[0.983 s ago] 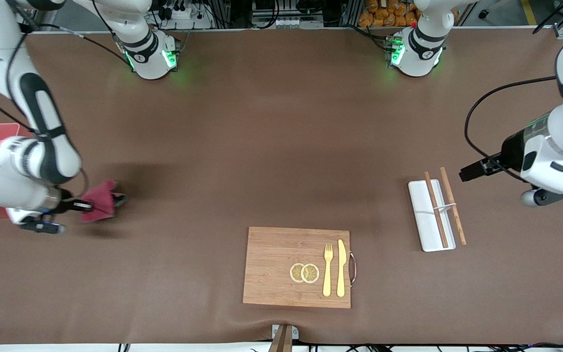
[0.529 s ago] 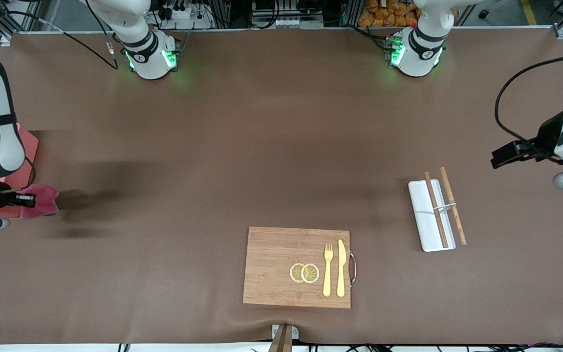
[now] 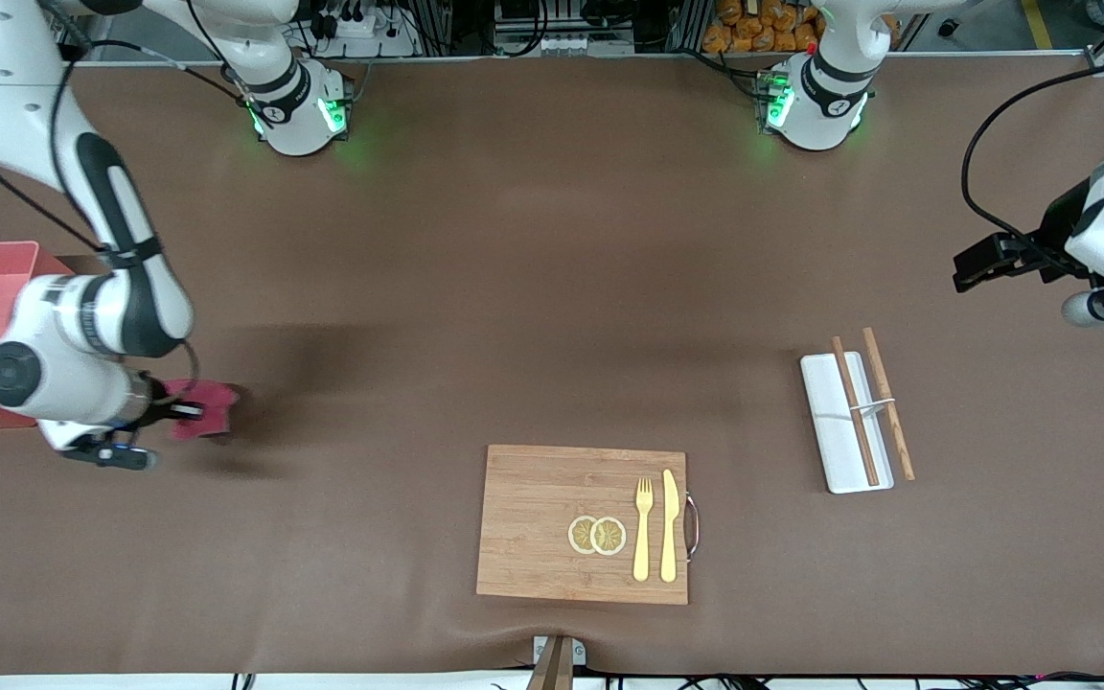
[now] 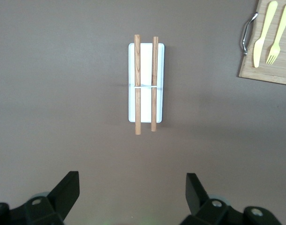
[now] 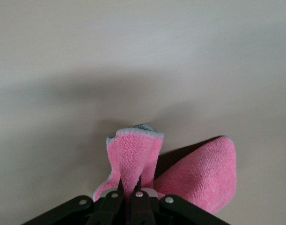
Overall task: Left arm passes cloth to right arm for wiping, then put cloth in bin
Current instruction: 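Wipe the table back and forth with the cloth in the right gripper, then carry the cloth to the pink bin and open the right gripper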
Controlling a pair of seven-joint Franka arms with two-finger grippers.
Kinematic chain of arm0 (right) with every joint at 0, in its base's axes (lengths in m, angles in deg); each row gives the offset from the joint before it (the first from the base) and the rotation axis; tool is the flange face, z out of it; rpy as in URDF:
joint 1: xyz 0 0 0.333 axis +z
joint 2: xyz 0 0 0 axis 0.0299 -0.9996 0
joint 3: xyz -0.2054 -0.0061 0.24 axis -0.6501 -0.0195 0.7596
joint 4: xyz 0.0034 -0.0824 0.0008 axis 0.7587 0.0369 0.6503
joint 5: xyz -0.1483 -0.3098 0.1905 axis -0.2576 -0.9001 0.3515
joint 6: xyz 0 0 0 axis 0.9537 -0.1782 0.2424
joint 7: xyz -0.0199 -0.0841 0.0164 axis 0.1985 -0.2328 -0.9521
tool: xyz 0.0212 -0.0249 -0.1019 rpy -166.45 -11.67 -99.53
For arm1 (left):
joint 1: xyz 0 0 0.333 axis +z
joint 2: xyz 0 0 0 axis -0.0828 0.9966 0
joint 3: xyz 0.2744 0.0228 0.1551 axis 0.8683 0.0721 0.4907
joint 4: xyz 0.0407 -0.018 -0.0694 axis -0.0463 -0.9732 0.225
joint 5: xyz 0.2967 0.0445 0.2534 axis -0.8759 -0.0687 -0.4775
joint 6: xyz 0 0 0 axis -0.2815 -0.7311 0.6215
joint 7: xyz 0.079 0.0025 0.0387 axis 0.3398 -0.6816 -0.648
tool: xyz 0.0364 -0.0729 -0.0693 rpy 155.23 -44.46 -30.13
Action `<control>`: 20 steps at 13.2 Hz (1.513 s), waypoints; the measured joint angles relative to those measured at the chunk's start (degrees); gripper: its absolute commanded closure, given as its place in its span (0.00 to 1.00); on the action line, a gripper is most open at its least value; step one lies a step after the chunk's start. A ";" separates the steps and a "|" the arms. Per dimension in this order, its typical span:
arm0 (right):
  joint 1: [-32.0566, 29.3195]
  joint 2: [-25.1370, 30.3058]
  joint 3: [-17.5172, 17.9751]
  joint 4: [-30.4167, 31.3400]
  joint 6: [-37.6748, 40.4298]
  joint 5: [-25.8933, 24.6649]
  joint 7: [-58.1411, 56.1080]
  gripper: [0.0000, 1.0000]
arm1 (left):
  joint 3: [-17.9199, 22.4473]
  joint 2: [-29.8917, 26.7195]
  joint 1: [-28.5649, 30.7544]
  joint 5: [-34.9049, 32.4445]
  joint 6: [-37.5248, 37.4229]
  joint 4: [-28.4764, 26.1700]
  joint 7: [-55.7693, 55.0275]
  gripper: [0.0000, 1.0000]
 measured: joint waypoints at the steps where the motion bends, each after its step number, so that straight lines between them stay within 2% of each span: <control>1: 3.28 0.08 0.14 0.02 0.50 2.51 4.19 1.00 | 0.09 -0.70 0.00 0.00 0.00 -0.69 0.00 0.00; 5: 19.51 1.02 0.68 -0.17 0.95 6.41 30.57 1.00 | 0.62 -1.40 0.01 0.03 0.00 -1.70 0.06 0.00; 7: 26.13 1.33 0.66 -1.85 0.89 10.00 38.48 1.00 | 0.61 -1.44 -0.01 0.06 0.00 -1.70 0.08 0.00; 9: 28.50 2.95 0.60 -4.66 2.85 10.94 41.48 1.00 | 0.61 -1.68 -0.01 0.28 0.00 -1.71 0.08 0.00; 11: 27.99 5.98 -0.27 -7.17 6.46 11.06 39.79 1.00 | 0.60 -1.87 -0.01 0.49 0.00 -1.71 0.08 0.00; 13: 24.84 8.94 -1.29 -7.63 8.56 11.05 31.78 1.00 | 0.50 -1.89 -0.04 0.58 0.00 -1.72 0.14 0.00; 14: 21.40 9.61 -1.51 -7.60 9.08 11.06 26.22 1.00 | 0.45 -1.89 -0.08 0.59 0.00 -1.75 0.14 0.00; 20: -4.71 8.08 -2.37 -6.96 8.50 10.95 -18.49 1.00 | 0.36 -1.89 -0.28 0.62 0.00 -1.97 0.14 0.00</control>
